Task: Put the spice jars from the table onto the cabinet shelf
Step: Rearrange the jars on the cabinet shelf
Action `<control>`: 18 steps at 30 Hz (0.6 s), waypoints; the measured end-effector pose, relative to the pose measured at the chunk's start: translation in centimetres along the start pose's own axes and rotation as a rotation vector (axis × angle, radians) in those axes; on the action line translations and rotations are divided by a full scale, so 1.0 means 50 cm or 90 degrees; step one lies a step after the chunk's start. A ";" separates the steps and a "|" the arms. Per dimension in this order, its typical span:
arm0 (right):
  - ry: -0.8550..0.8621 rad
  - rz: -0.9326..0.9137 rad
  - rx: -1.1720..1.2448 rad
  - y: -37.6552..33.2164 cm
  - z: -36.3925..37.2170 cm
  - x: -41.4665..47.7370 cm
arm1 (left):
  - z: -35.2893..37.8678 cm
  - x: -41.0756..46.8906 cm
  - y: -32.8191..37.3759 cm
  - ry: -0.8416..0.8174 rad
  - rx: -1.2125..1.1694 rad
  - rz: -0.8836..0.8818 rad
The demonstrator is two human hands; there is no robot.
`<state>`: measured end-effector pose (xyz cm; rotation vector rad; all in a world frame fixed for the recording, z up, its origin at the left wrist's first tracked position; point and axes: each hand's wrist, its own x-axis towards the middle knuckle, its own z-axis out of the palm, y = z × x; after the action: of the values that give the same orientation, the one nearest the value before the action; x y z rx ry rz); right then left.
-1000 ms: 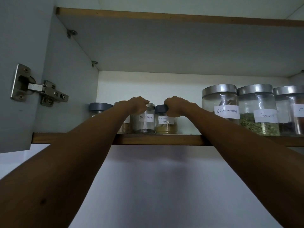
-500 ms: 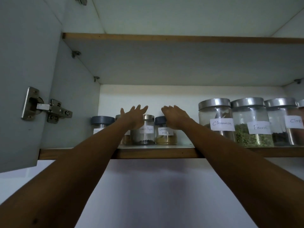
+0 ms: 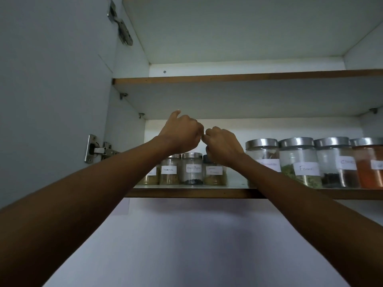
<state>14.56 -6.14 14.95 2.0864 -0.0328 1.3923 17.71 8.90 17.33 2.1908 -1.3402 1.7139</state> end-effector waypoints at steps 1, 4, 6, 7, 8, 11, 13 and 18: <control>0.003 -0.025 -0.019 0.011 -0.019 -0.010 | -0.010 0.000 0.010 0.001 0.000 0.013; 0.008 -0.084 -0.066 0.057 -0.074 -0.051 | -0.044 0.007 0.046 -0.010 -0.039 0.017; 0.011 -0.087 -0.093 0.092 -0.104 -0.078 | -0.062 0.017 0.074 -0.016 -0.073 0.000; 0.012 -0.079 -0.104 0.113 -0.117 -0.092 | -0.069 0.024 0.091 -0.021 -0.085 -0.004; 0.013 -0.069 -0.110 0.135 -0.129 -0.105 | -0.074 0.031 0.109 -0.029 -0.095 -0.005; 0.004 -0.032 -0.117 0.208 -0.153 -0.147 | -0.079 0.052 0.164 -0.053 -0.128 0.006; -0.021 -0.002 -0.120 0.252 -0.163 -0.176 | -0.076 0.067 0.199 -0.072 -0.146 0.015; -0.094 0.045 -0.088 0.321 -0.173 -0.229 | -0.046 0.091 0.267 -0.131 -0.138 0.019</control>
<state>-3.24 -18.25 15.15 2.0845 -0.2595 1.2377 7.38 -0.86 15.99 2.2792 -1.5300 1.3071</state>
